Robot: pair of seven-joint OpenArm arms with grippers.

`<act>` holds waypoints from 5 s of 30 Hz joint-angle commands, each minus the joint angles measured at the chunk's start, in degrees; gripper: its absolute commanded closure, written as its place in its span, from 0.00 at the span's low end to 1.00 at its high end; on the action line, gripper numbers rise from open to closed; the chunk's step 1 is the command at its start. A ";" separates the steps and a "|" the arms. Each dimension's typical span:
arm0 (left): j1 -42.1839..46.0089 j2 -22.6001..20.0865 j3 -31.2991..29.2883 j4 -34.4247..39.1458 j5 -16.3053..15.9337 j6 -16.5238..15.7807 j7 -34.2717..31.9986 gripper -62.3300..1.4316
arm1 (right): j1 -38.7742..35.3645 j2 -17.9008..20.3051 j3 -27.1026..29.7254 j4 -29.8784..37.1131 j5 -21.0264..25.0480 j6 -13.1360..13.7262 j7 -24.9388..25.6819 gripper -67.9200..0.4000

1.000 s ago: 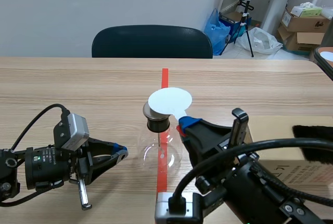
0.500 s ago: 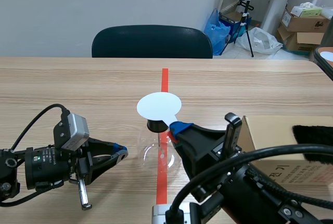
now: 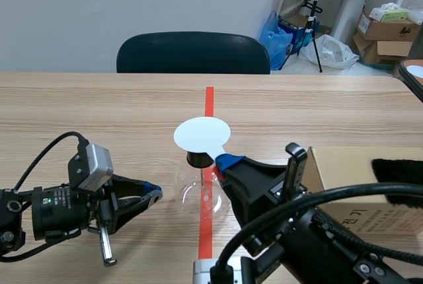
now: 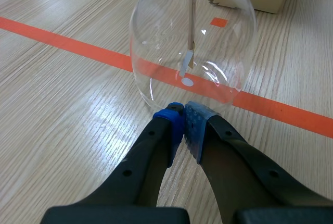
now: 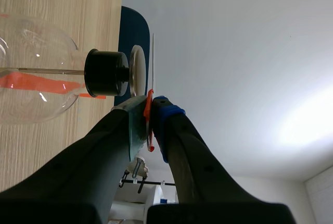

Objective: Do the electroscope experiment

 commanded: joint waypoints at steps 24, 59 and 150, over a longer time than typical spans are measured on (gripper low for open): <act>-0.15 0.11 -0.07 0.85 -0.76 -0.15 -1.01 0.92 | 0.52 0.72 0.17 0.15 -0.04 -0.61 -27.93 0.97; -0.15 0.11 -0.07 0.85 -0.76 -0.15 -1.01 0.91 | 0.52 0.72 0.15 0.15 -0.04 -0.61 -15.39 0.97; -0.15 -0.50 -0.11 0.87 -0.79 -0.44 -1.27 0.91 | 0.52 0.74 0.15 0.15 -0.04 -0.59 -41.66 0.97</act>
